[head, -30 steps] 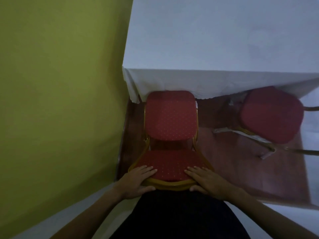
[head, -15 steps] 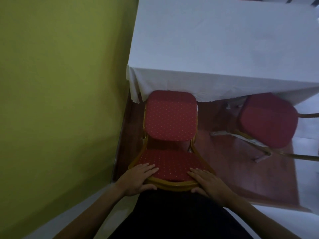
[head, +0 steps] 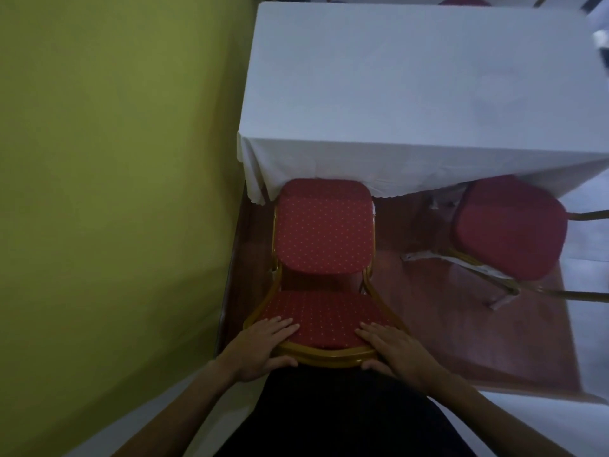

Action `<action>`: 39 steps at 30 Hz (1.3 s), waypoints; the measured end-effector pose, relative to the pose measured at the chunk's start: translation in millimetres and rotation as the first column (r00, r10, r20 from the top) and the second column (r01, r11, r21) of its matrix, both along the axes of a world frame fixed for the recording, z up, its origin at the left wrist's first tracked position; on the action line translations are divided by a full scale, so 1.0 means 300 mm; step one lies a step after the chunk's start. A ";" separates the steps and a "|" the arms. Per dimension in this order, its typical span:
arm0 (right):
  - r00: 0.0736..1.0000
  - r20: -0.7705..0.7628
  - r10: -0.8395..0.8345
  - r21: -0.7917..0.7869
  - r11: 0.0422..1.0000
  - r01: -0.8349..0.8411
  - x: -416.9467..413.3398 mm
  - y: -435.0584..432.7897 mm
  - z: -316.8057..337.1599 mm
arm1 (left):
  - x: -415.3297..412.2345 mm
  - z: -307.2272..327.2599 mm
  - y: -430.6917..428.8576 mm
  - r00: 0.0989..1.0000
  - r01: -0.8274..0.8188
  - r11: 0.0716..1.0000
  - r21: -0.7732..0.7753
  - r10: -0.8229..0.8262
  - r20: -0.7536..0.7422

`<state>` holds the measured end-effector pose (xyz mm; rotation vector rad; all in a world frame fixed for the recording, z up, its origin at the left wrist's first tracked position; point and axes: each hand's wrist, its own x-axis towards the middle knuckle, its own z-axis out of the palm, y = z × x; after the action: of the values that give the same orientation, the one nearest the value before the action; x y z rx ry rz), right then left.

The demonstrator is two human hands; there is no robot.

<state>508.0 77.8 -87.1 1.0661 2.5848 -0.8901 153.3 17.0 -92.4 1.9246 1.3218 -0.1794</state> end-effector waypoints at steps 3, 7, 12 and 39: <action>0.999 0.037 0.032 -0.031 0.999 -0.031 -0.002 0.007 0.003 | 0.006 0.002 -0.008 0.999 -0.033 0.999 0.006 0.033 0.013; 0.998 0.056 0.039 -0.123 0.992 -0.032 0.006 0.021 -0.004 | 0.017 0.023 0.002 0.994 -0.099 0.995 0.005 0.099 0.046; 1.000 0.024 -0.009 -0.162 0.987 0.012 0.024 0.059 0.013 | 0.085 0.055 0.066 0.983 -0.153 0.987 0.058 0.146 0.109; 0.968 0.175 -0.180 -0.133 0.970 0.204 0.960 0.510 -0.059 | 1.239 0.082 0.537 0.968 -0.171 0.985 0.002 0.168 -0.187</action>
<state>795.9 230.8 -104.9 1.3039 2.2729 -0.9793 524.9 178.2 -67.8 1.8067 1.5973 -0.2883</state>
